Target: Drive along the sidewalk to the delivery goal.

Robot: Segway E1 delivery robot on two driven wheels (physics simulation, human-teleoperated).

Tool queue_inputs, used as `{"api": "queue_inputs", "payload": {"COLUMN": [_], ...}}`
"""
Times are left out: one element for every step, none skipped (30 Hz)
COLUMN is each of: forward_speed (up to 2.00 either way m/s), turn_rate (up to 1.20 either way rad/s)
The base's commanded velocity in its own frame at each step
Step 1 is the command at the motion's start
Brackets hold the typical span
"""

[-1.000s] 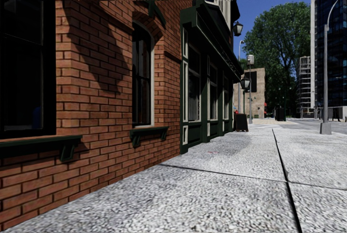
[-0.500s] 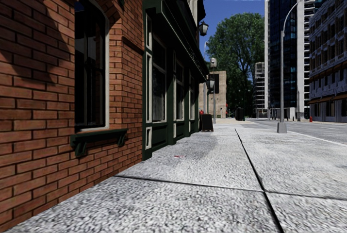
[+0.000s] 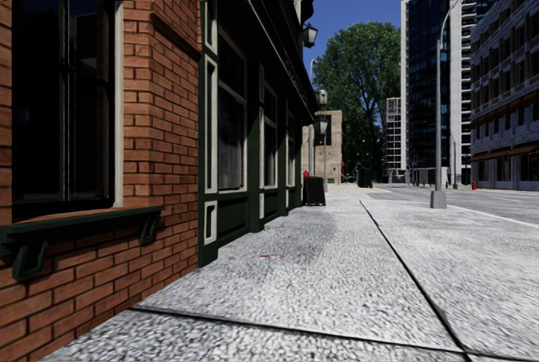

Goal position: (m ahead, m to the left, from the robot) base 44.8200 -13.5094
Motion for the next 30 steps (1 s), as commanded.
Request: {"api": "queue_inputs", "payload": {"forward_speed": [1.46,1.46,1.46,1.46,1.46,1.46,1.46,1.46,1.46,1.46,1.48,1.52,1.61,1.69,1.71,1.72,1.74,1.77,1.77,1.88,2.00,2.00,2.00,2.00,2.00,2.00,2.00,2.00,2.00,2.00], "turn_rate": [-0.59,-0.59,-0.59,-0.59,-0.59,-0.60,-0.60,-0.60,-0.60,-0.60,-0.60,-0.60,-0.60,-0.60,-0.60,-0.60,-0.56,-0.45,-0.45,-0.24,-0.05,0.00,0.00,0.00,0.00,0.00,0.00,0.00,0.00,0.00]}}
